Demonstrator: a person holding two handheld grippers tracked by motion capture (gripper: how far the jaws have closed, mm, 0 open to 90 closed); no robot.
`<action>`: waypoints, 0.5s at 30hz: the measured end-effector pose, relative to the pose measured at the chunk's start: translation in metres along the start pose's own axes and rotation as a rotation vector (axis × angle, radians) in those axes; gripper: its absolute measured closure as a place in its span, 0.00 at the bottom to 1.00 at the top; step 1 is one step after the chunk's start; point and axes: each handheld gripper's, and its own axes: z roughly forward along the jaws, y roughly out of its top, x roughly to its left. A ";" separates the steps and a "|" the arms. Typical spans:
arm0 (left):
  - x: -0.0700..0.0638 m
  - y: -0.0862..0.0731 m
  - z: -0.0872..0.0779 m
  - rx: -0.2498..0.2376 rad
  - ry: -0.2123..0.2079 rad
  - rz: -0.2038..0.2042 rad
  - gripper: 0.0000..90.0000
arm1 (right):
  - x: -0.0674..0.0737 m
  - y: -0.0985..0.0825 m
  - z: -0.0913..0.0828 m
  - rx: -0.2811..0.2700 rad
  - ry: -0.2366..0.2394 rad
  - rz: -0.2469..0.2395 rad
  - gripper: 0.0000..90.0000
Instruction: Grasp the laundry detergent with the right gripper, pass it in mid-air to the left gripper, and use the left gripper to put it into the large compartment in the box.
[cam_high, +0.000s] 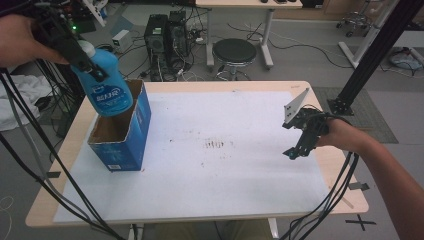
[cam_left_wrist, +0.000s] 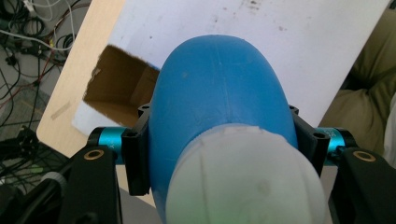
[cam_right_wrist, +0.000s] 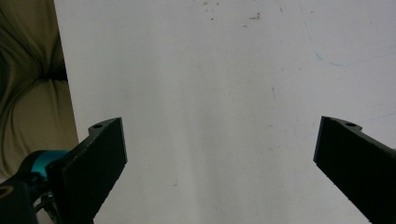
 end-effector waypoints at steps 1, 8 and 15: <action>0.001 -0.003 0.002 0.002 0.002 -0.004 0.42 | 0.000 0.000 0.000 -0.001 0.001 -0.005 0.02; 0.008 -0.016 0.023 0.014 -0.001 -0.021 0.42 | 0.000 0.001 0.001 -0.006 -0.008 -0.003 0.02; 0.012 -0.024 0.054 0.035 -0.018 -0.022 0.42 | 0.000 0.001 0.000 -0.007 -0.016 0.006 0.02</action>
